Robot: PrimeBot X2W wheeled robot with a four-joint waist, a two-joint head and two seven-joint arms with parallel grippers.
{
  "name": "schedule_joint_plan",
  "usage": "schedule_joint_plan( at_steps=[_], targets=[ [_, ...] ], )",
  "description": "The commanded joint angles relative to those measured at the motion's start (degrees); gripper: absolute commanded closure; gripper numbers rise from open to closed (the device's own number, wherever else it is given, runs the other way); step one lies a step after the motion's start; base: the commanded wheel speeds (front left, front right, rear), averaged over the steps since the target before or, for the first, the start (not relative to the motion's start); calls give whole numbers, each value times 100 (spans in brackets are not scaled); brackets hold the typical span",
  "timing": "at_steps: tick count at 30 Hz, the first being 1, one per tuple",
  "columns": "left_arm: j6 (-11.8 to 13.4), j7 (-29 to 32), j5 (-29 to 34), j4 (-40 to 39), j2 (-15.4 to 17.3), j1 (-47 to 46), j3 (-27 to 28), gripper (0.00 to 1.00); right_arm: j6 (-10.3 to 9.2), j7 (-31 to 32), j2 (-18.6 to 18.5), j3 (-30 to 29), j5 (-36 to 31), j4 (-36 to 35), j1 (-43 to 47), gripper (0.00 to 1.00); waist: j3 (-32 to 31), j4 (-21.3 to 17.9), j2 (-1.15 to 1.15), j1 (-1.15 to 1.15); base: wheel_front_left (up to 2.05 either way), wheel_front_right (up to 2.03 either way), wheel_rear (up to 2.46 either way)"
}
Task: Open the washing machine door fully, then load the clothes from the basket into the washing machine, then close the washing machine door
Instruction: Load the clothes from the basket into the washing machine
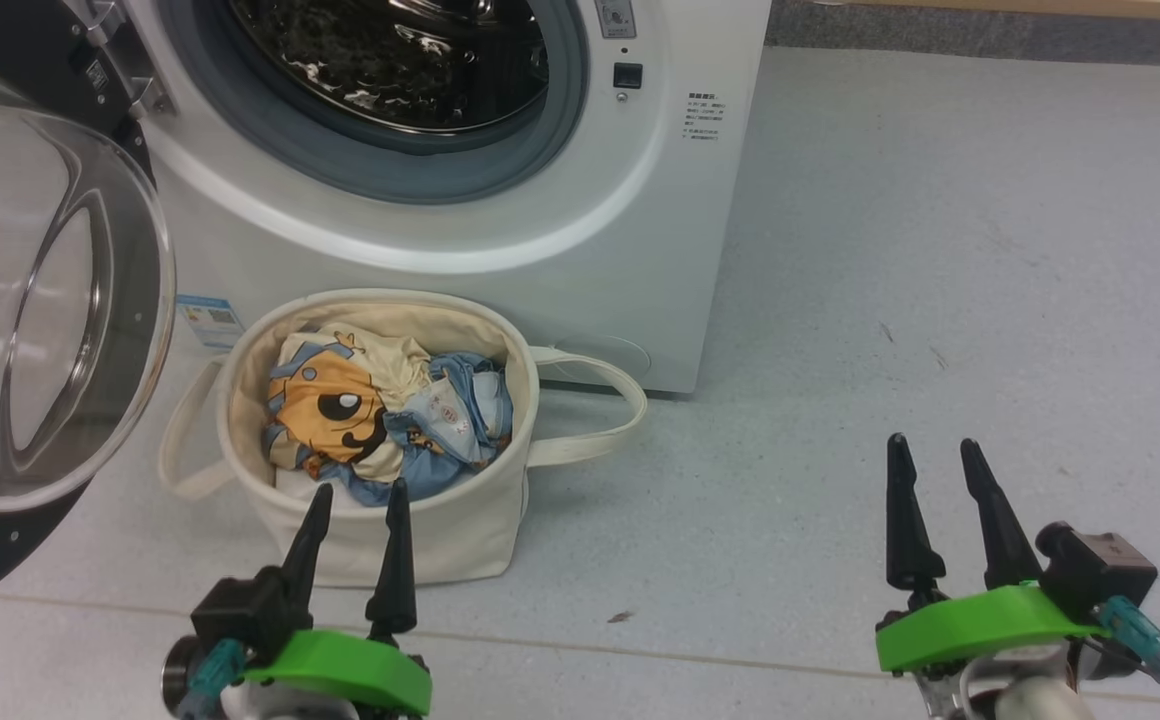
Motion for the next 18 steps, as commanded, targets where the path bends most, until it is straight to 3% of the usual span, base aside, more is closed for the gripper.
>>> schedule_joint_plan(
  at_steps=[1,9,13,18],
  targets=[
    [38,-26,-57,-137,80,-138,166,0,1,-70,12,155,-41,-147,-128,0,1,7,0,0,0,0,0],
    [63,-26,-125,-88,80,-158,187,0,1,-70,13,157,-37,-115,-136,0,24,45,0,0,0,0,0],
    [-217,-26,-329,42,80,-154,102,0,1,-70,13,167,-19,-94,-148,0,34,59,0,0,6,-11,5],
    [-255,-26,-318,145,80,-193,101,0,1,-70,13,166,-7,-78,-147,0,39,65,0,0,40,-88,48]
  ],
)
